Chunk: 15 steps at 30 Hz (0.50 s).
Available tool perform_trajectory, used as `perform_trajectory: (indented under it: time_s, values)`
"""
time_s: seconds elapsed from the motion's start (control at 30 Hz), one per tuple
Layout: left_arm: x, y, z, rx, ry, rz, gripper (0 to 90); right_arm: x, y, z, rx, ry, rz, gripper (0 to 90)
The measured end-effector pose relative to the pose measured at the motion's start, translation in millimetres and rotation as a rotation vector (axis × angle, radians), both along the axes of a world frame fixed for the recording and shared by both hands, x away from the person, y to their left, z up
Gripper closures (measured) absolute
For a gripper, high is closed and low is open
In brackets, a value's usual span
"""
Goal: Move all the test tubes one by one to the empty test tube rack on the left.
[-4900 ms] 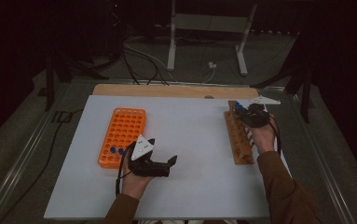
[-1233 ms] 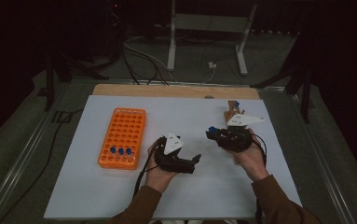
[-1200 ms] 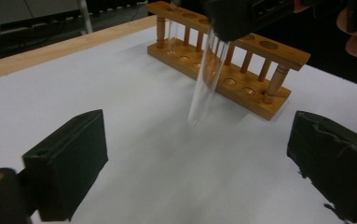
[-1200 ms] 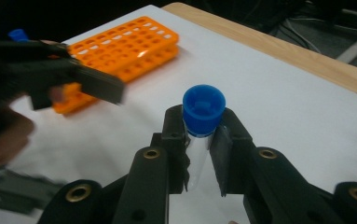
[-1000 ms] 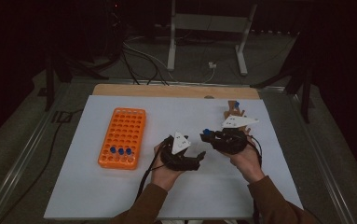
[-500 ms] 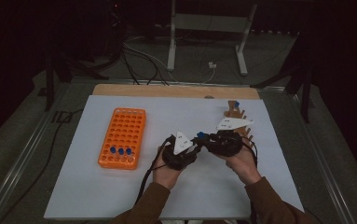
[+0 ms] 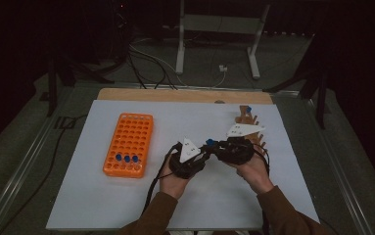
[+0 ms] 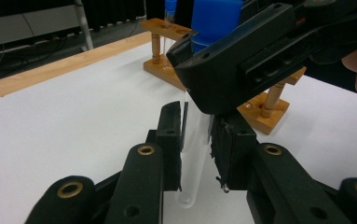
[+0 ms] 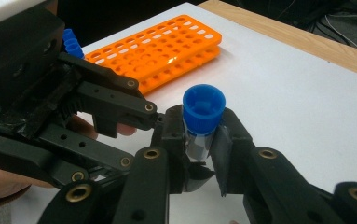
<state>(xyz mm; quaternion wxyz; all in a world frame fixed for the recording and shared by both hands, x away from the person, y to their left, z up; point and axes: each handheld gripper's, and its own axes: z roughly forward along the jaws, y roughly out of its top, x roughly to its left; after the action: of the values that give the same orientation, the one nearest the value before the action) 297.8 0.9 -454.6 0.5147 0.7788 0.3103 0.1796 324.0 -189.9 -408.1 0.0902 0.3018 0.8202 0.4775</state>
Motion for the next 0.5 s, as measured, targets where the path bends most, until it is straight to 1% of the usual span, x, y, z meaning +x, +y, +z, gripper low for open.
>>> perform_trajectory:
  time_s: [0.2, 0.4, 0.5]
  values:
    - [0.3, 2.4, -1.6, -0.02, 0.006, -0.001, 75.4, 0.1, -0.2, -1.6, 0.002, 0.004, 0.001, 76.4]
    - [-1.0, 1.4, -2.0, -0.013, 0.0, -0.013, 77.5, 0.2, 0.0, -2.4, 0.003, 0.007, 0.003, 76.4]
    - [-1.2, 1.1, -2.0, -0.017, 0.0, -0.017, 78.1, 0.4, -0.6, -2.1, 0.005, 0.009, 0.006, 76.1]
